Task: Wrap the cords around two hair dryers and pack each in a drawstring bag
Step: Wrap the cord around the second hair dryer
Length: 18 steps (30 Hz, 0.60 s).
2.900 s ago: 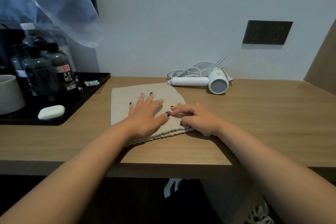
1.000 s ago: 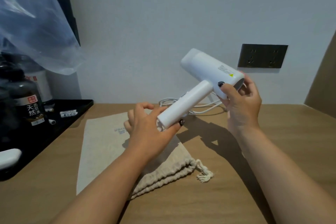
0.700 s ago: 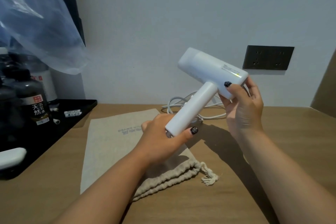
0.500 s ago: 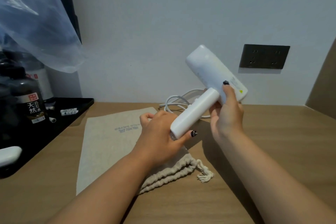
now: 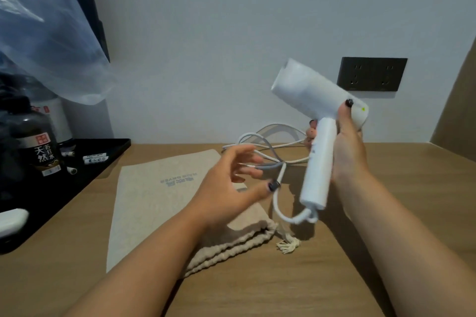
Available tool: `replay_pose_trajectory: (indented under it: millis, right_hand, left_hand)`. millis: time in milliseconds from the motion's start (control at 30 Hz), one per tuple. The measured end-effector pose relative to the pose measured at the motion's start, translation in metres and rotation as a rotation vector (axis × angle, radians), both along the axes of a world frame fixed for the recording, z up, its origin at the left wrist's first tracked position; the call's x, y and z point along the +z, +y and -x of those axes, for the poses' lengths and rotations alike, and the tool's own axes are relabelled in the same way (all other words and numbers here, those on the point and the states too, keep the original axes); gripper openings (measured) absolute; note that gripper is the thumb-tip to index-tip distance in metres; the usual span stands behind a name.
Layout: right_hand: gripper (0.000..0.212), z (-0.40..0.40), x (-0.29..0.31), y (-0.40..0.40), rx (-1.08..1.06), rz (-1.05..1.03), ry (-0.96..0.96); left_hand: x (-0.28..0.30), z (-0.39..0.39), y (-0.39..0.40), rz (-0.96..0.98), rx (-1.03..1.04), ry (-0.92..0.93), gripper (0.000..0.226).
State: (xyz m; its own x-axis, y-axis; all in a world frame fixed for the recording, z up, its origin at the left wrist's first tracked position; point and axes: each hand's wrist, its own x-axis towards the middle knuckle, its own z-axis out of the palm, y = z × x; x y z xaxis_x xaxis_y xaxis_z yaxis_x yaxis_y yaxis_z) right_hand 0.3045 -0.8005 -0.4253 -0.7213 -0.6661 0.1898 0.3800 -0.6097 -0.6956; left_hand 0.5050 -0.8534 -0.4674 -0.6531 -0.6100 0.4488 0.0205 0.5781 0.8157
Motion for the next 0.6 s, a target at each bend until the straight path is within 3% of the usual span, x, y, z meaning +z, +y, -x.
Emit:
replay_pose_trajectory:
  millis: [100, 167, 233, 300, 400, 467, 533, 600]
  right_hand:
    - [0.039, 0.008, 0.004, 0.014, 0.045, -0.07, 0.374]
    - [0.049, 0.002, 0.005, 0.019, 0.166, -0.109, 0.522]
    - [0.054, -0.009, 0.008, 0.022, 0.262, -0.109, 0.619]
    - [0.053, -0.021, 0.01, 0.024, 0.327, -0.127, 0.742]
    - [0.057, -0.034, 0.011, 0.026, 0.29, -0.127, 0.925]
    - [0.061, -0.037, 0.01, 0.027, 0.226, -0.126, 0.994]
    - [0.067, -0.035, 0.007, 0.026, 0.204, -0.133, 1.047]
    - [0.07, -0.033, 0.001, 0.022, 0.141, -0.186, 1.198]
  left_hand:
    - [0.008, -0.004, -0.01, -0.342, -0.001, 0.265, 0.093]
    - [0.012, -0.006, -0.014, -0.516, -0.038, 0.326, 0.109]
    - [0.014, -0.01, -0.017, -0.606, -0.11, 0.305, 0.107]
    - [0.017, -0.018, -0.017, -0.642, -0.233, 0.215, 0.095]
    - [0.024, -0.032, -0.019, -0.656, -0.364, 0.111, 0.1]
    - [0.027, -0.037, -0.022, -0.622, -0.335, 0.091, 0.094]
    - [0.027, -0.036, -0.025, -0.506, -0.271, 0.022, 0.07]
    - [0.023, -0.032, -0.024, -0.373, -0.191, -0.076, 0.061]
